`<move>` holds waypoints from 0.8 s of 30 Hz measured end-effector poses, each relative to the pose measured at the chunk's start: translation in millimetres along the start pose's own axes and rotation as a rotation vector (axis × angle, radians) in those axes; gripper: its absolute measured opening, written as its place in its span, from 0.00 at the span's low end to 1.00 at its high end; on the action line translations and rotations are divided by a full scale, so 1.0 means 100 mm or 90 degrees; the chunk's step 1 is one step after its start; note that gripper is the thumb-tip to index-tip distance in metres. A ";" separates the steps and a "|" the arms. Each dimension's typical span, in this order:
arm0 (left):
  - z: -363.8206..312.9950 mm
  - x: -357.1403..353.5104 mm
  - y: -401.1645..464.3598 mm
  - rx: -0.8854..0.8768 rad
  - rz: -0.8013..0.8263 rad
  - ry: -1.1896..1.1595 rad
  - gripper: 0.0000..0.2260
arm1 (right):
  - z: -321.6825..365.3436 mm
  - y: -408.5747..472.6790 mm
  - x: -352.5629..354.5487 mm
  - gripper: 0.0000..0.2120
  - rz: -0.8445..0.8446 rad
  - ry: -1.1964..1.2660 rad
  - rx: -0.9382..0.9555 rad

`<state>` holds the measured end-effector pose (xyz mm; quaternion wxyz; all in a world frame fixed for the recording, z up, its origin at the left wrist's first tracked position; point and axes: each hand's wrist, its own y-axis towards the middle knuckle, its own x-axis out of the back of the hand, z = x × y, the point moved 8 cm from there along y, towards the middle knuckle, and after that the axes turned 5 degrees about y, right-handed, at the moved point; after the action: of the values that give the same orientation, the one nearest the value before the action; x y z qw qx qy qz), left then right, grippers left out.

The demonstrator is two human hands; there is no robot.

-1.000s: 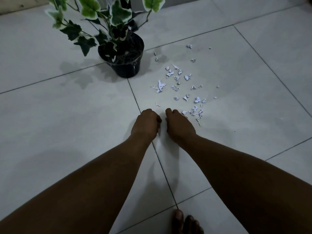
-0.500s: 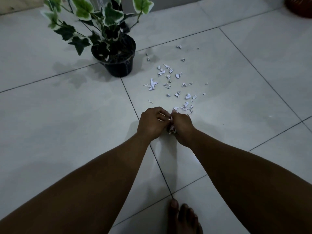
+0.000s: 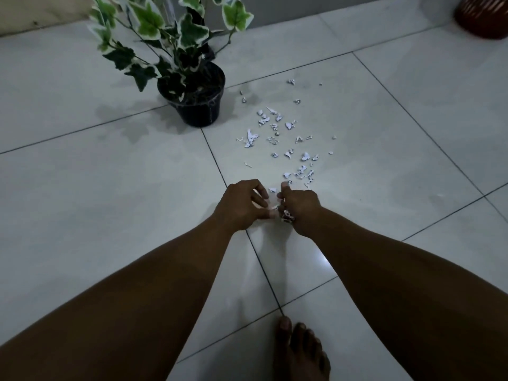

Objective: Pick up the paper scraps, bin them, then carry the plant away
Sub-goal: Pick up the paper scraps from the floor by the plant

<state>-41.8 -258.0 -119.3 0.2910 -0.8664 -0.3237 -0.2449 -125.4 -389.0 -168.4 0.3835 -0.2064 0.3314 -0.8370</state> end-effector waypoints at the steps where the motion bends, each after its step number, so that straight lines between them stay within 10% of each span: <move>1: 0.06 0.00 -0.02 0.009 -0.001 0.035 0.15 | -0.01 0.01 0.06 0.16 -0.025 0.007 -0.001; 10: 0.37 -0.07 -0.09 0.121 -0.094 0.257 0.19 | -0.10 0.09 0.37 0.25 -0.202 0.074 -0.042; 18: 0.26 -0.18 0.07 0.086 -0.099 0.267 0.07 | 0.22 -0.07 0.33 0.14 -0.180 -0.456 0.169; 24: 0.27 -0.16 0.11 0.083 -0.114 0.261 0.07 | 0.06 -0.14 -0.04 0.10 -0.054 -0.534 0.265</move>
<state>-38.7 -253.7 -151.8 0.3828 -0.7458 -0.3488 -0.4190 -125.7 -381.5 -154.7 0.4830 -0.4591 -0.0362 -0.7448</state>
